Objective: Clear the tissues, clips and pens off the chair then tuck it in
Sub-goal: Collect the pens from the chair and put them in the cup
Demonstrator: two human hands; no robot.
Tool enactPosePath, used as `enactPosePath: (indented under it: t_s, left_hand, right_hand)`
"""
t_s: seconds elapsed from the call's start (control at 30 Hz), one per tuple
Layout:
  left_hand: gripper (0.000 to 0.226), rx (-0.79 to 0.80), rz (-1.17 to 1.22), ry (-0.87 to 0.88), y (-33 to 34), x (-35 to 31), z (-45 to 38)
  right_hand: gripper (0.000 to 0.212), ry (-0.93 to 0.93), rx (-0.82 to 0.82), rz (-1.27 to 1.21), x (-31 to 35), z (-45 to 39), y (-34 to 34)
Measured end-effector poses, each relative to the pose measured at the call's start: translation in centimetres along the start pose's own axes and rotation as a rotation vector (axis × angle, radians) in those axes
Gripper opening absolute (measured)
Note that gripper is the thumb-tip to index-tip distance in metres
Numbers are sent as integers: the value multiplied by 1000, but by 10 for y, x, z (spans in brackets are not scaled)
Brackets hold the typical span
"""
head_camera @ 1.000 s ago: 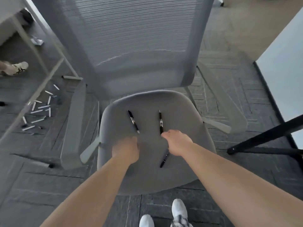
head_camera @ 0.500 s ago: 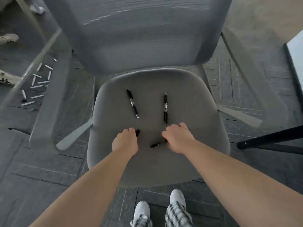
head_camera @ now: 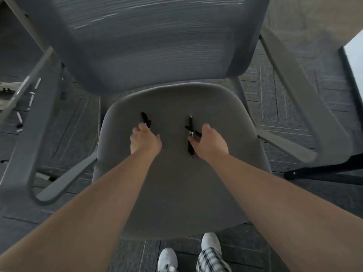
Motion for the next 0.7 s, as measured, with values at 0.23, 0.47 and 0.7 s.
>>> enactPosePath:
  t_s: [0.23,0.47,0.7]
  left_hand:
    - [49,60,-76,-37,14,5,-14]
    - [31,188,-80,-37,3,19,-2]
    - [22,226,-4,134,-52,-15,25]
  right_hand:
    - [19,60,116,34,5,-12,18]
    - [12,180,140,-19,3,3,2]
    - [8,188,109,-157,19,33,-52]
Point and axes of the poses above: each hand's wrist, its own z-axis away from the middle knuckle, its own y-axis out of the palm, x = y × z, the point moved 6 cm from there along -z, towards the middle knuckle, and after that the axes turned 1 degree about x, right-handed, at the moved point
